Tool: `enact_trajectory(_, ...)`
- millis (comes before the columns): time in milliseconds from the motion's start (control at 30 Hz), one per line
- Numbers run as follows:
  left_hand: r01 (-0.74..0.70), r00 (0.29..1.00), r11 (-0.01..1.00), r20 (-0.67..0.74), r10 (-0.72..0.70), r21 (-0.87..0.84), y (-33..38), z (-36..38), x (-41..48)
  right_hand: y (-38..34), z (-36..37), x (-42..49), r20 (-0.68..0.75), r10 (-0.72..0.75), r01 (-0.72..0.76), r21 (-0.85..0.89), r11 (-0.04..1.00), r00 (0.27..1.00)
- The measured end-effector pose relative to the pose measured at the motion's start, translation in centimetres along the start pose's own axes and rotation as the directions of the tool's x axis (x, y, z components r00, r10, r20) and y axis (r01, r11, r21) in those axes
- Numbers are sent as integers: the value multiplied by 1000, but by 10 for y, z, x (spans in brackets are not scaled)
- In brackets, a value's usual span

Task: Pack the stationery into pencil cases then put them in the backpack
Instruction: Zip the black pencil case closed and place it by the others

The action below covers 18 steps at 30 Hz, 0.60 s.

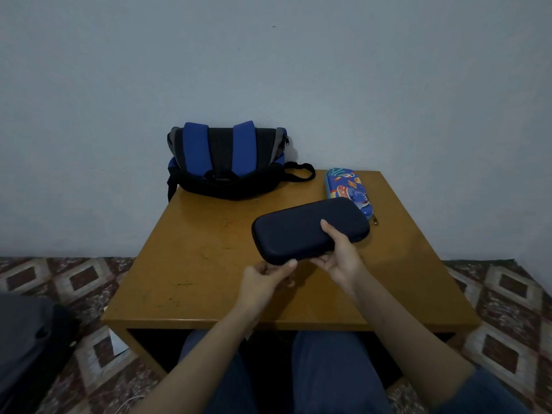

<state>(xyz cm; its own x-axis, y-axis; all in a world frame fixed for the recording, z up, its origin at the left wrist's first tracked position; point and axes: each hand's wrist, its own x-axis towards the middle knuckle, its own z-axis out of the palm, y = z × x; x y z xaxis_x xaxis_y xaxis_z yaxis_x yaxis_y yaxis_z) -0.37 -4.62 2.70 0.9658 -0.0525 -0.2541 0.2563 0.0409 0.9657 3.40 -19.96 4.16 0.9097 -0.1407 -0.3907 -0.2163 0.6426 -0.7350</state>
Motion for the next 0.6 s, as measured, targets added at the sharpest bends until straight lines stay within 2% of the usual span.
enact_trajectory(67,-41,993,994,-106,51,101,-5,7,2,4,3,0,-43,-30,31,21,999,999)
enact_trajectory(133,-94,980,974,-150,127,206,-4,9,2,6,4,0,-82,-39,43,52,998,996)
enact_trajectory(167,-128,971,942,-154,183,310,-4,8,2,5,4,1,-94,-38,45,68,997,995)
enact_trajectory(200,-172,957,876,-134,257,451,-4,5,2,4,4,1,-105,-41,49,75,996,994)
enact_trajectory(267,-265,916,674,-38,399,689,-3,-5,1,2,2,2,-131,-59,67,60,996,990)
enact_trajectory(300,-298,897,588,9,443,752,-2,-11,3,1,1,3,-145,-69,76,47,996,987)
enact_trajectory(367,-319,880,498,57,472,807,1,-20,7,-2,1,4,-160,-71,79,45,996,985)
enact_trajectory(433,-304,882,510,36,469,805,7,-28,13,-5,1,4,-153,-62,70,47,996,986)
enact_trajectory(600,-212,903,705,-139,406,677,24,-51,30,-17,-7,5,-30,-14,10,-127,992,999)
